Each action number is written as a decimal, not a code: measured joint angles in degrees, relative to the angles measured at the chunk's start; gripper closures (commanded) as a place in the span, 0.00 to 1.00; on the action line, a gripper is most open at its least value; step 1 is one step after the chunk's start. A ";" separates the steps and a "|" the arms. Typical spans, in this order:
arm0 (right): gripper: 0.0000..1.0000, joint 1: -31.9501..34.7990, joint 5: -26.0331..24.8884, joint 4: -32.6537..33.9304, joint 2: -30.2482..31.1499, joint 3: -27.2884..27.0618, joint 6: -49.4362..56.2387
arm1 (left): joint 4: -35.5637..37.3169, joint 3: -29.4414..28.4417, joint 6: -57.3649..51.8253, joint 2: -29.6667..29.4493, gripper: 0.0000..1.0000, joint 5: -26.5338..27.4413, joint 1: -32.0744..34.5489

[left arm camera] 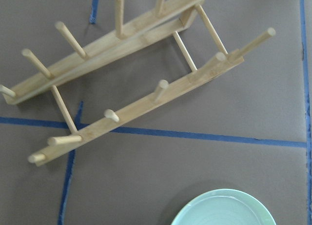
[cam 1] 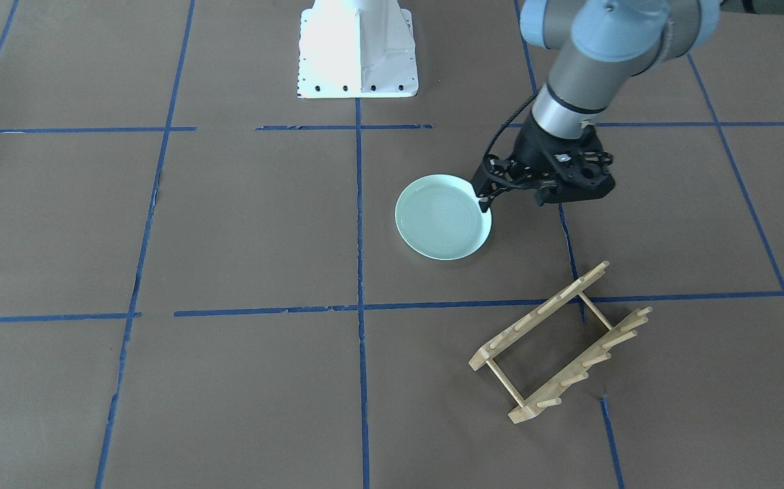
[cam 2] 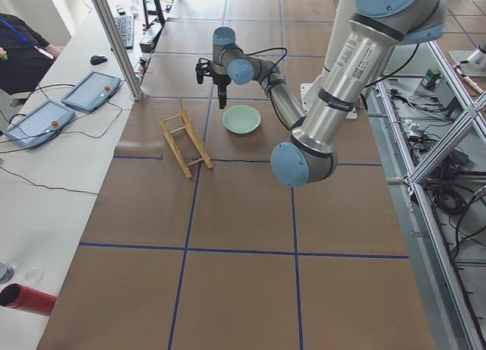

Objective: Place plate on rack
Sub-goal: 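Move the left gripper past the wooden rack toward the pale green plate, then lower the left gripper onto the plate rim and close on it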

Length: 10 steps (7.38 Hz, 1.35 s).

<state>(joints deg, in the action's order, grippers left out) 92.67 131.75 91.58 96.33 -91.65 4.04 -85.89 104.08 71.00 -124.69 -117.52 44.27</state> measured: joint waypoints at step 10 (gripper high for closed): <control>0.00 0.03 0.00 0.00 0.00 0.00 0.00 | -3.88 -14.16 16.48 -9.94 0.07 5.08 -11.35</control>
<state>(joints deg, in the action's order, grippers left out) 92.70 131.75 91.58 96.33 -91.65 4.04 -89.78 89.92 87.48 -134.63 -112.44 32.92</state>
